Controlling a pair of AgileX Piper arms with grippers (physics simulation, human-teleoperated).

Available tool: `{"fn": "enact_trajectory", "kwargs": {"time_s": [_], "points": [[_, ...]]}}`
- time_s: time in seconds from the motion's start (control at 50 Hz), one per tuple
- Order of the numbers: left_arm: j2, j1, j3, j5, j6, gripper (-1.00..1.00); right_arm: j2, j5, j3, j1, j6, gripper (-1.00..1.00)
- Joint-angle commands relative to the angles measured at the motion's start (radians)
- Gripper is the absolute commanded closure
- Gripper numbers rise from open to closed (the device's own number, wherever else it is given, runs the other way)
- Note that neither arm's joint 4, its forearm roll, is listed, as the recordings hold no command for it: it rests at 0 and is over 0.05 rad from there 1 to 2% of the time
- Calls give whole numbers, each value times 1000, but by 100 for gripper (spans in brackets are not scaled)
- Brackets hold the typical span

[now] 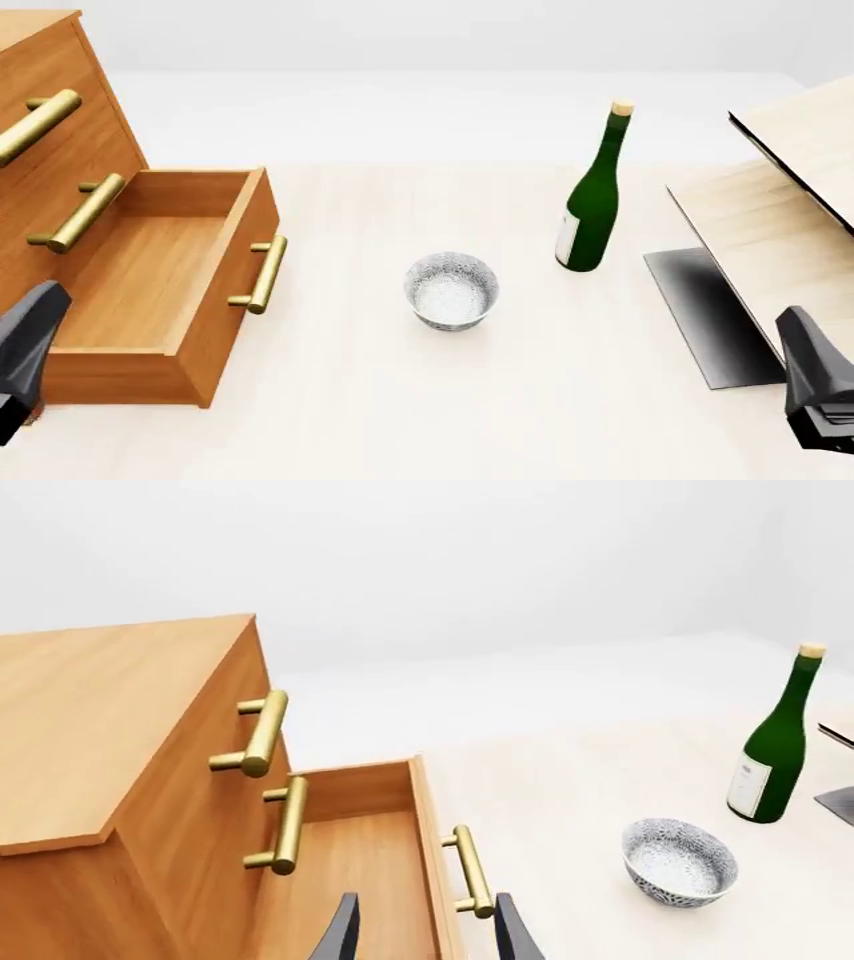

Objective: Put the bowl in the bottom drawer of the cabinet and close it.

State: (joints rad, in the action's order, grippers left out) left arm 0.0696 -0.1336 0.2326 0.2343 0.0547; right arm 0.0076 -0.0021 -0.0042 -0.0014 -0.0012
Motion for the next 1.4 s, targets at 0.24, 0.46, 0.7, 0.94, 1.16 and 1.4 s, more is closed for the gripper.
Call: {"fn": "enact_trajectory", "kwargs": {"time_s": [0.24,0.46,0.7,0.94,1.16,1.4], "points": [[127,-42,99,48,-36,-100,0,0,0,0,0,-100],[202,-49,110,53,-78,-100,0,0,0,0,0,-100],[217,-85,142,95,-81,-100,0,0,0,0,0,-100],[253,-83,160,120,-81,-100,0,0,0,0,0,-100],[303,-69,175,140,-108,-100,0,0,0,0,0,-100],[397,-43,182,128,-152,-100,0,0,0,0,0,-100]]}}
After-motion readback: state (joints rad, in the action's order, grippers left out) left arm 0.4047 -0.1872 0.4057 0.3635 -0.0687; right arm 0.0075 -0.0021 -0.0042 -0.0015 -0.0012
